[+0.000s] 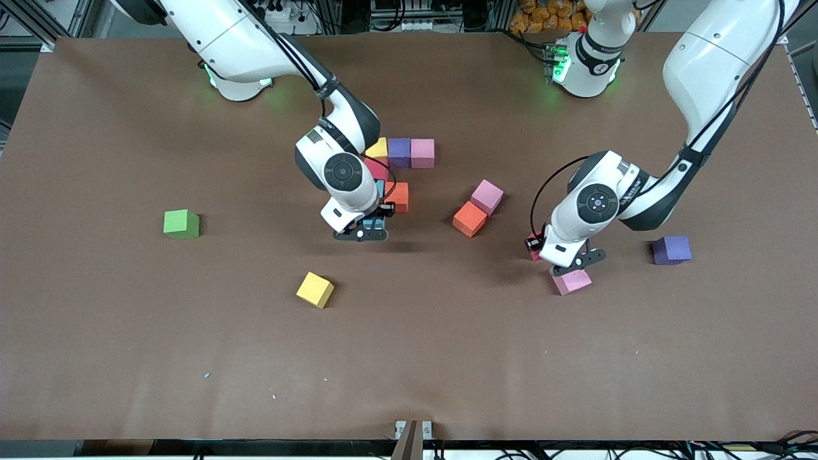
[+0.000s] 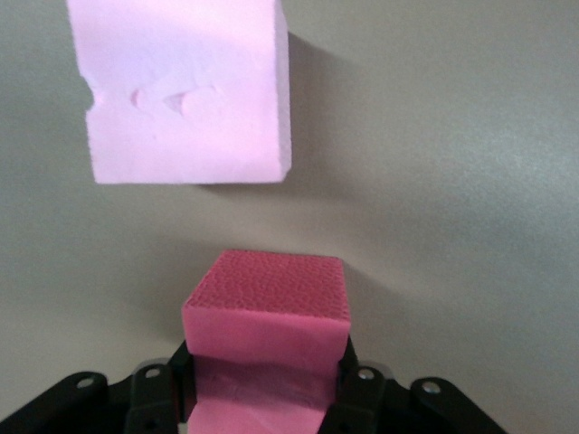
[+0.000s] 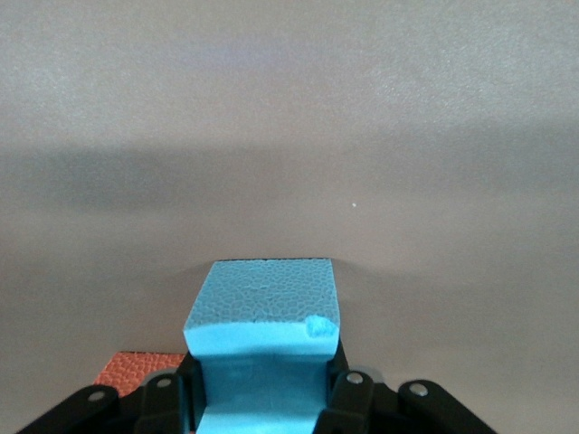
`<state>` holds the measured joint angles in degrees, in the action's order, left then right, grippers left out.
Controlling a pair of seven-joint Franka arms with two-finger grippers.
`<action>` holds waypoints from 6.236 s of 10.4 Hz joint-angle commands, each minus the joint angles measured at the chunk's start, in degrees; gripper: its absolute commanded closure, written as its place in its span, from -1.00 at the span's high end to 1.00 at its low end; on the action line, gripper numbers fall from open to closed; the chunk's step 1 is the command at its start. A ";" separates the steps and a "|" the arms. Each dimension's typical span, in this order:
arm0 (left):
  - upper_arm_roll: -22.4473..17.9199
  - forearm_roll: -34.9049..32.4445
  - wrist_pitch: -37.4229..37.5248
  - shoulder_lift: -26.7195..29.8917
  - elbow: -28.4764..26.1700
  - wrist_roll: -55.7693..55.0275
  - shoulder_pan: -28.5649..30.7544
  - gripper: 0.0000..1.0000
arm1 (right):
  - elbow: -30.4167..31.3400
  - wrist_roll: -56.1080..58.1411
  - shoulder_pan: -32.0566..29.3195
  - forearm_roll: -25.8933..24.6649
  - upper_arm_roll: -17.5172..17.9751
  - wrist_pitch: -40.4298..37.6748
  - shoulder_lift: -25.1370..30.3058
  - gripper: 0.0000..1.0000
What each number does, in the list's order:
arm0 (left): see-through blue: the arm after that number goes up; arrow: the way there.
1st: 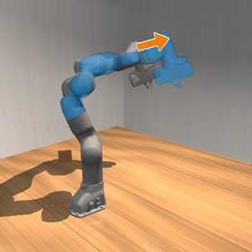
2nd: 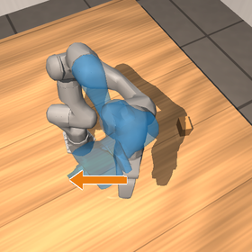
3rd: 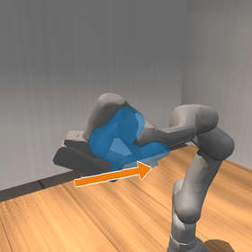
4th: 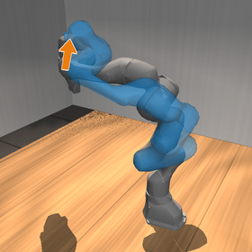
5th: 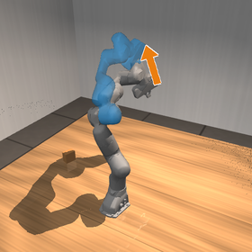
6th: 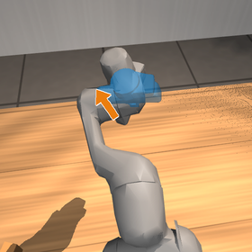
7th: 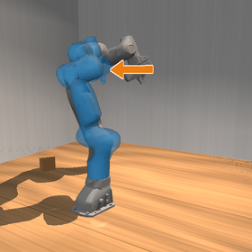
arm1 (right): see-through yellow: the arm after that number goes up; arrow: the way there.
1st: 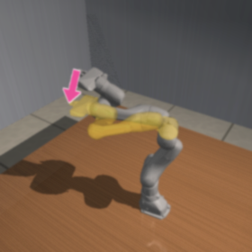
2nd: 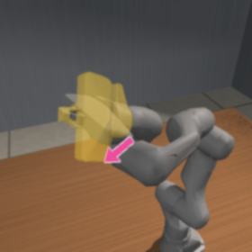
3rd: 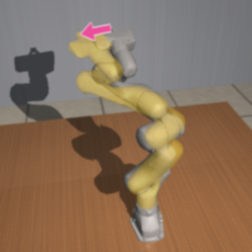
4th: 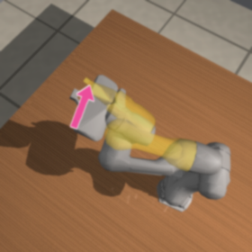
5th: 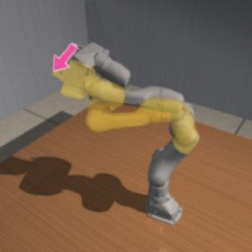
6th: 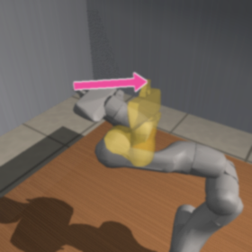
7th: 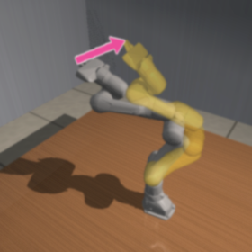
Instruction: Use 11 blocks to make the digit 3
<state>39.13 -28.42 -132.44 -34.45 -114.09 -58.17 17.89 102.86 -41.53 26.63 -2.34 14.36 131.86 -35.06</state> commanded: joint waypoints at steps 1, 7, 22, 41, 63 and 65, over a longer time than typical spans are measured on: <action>0.78 -1.20 0.42 1.66 0.18 -1.16 0.56 -0.59 | -0.02 1.01 -0.27 1.03 0.58 -0.29 -0.71 -0.70; 6.39 9.06 11.48 6.05 7.03 -10.60 0.47 -0.80 | 0.06 0.92 -0.35 1.03 1.02 -0.37 -0.80 -0.63; 15.98 10.23 11.42 1.85 9.06 -78.48 -10.59 -0.87 | -1.07 3.02 -1.58 1.03 1.28 -4.48 0.95 1.00; 5.26 3.03 -5.02 -4.57 4.76 -101.35 -26.33 -0.97 | -16.81 62.76 -5.72 -4.33 -10.58 -1.97 -4.40 1.00; -0.10 0.12 -7.31 -6.68 7.83 -103.64 -32.40 -0.98 | -15.58 78.44 -6.42 4.90 -11.28 3.23 -8.00 1.00; -0.01 0.03 -7.31 -6.77 7.92 -103.55 -32.40 -0.98 | -15.06 78.44 -6.42 4.81 -11.28 3.49 -8.27 1.00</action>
<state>39.41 -25.83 -139.37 -40.75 -106.95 -156.38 -13.63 87.85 35.59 20.72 2.06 2.73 135.45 -42.84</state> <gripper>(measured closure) 0.458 0.000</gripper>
